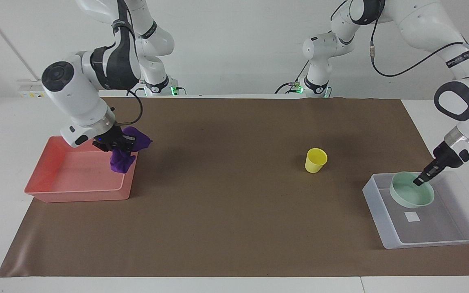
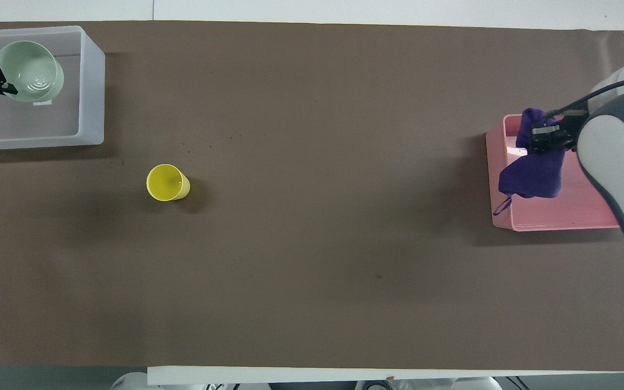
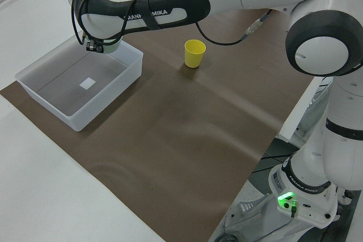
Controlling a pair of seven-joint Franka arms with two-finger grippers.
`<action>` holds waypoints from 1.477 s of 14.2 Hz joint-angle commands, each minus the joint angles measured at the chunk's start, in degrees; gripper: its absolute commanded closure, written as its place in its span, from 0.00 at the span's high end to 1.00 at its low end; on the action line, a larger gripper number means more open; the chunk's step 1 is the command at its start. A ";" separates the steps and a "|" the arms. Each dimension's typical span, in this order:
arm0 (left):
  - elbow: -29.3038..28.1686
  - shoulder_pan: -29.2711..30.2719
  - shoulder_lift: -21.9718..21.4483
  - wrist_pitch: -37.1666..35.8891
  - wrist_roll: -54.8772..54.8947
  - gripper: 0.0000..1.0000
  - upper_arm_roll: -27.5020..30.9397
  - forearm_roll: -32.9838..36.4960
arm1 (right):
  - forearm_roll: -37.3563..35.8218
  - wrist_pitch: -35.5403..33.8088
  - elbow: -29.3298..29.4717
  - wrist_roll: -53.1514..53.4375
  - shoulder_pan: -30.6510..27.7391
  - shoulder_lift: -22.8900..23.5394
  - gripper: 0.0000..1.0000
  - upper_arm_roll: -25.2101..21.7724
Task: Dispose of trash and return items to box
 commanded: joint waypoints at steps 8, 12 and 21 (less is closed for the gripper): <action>-1.61 1.08 4.52 7.73 -0.10 0.61 0.54 -0.07 | -0.24 18.67 -17.16 -14.63 -8.79 -1.13 0.11 0.49; -1.78 -2.07 -0.55 2.57 0.25 1.00 0.62 3.00 | -0.77 24.56 -17.87 -14.63 -7.91 1.06 0.28 0.58; -39.35 -22.73 -29.22 3.64 -12.40 1.00 0.01 16.99 | -1.21 17.30 -11.47 -14.19 -7.56 0.10 0.99 1.63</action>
